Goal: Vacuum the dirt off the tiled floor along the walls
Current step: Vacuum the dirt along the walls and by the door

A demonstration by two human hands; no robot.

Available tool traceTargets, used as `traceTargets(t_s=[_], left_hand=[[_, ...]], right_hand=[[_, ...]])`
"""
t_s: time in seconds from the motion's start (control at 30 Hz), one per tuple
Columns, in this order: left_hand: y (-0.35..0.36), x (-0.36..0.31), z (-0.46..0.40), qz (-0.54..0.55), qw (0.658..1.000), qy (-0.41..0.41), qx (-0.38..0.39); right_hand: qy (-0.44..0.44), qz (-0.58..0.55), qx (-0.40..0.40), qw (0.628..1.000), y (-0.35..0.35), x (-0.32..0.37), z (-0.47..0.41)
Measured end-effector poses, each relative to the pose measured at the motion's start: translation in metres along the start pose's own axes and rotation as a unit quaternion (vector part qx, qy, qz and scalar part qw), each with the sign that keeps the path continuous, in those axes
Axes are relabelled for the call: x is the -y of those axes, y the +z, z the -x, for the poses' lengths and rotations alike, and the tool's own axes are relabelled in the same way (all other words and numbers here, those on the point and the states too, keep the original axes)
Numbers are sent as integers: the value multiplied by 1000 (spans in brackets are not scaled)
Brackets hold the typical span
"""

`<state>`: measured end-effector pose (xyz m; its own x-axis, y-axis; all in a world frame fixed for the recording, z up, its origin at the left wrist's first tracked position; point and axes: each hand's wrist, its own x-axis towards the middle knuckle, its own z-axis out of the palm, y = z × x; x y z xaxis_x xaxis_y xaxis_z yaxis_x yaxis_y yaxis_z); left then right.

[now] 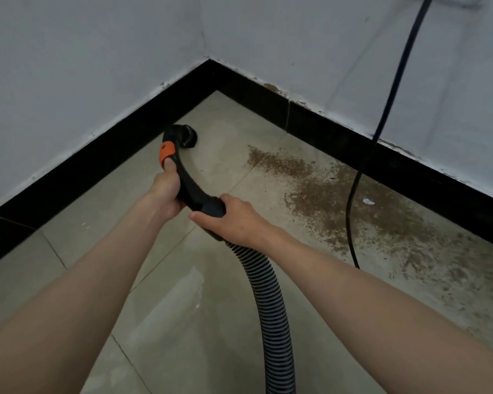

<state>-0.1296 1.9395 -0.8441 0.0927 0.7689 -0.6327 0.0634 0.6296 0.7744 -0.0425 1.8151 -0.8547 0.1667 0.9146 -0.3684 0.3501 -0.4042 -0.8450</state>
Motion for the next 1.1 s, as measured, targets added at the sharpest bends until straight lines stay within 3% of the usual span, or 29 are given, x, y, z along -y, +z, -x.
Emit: traceTargets(t_s=[0.23, 0.57, 0.87, 1.1], left_hand=[[32, -19, -33, -75, 996, 8, 42], [61, -17, -48, -62, 997, 37, 11], [68, -3, -22, -85, 989, -10, 122], [52, 6, -4, -50, 992, -29, 109]], right_hand=[[16, -52, -68, 996, -8, -9, -26], [12, -50, -74, 996, -33, -18, -34], [52, -17, -137, 989, -20, -26, 4], [33, -32, -84, 995, -27, -27, 20]])
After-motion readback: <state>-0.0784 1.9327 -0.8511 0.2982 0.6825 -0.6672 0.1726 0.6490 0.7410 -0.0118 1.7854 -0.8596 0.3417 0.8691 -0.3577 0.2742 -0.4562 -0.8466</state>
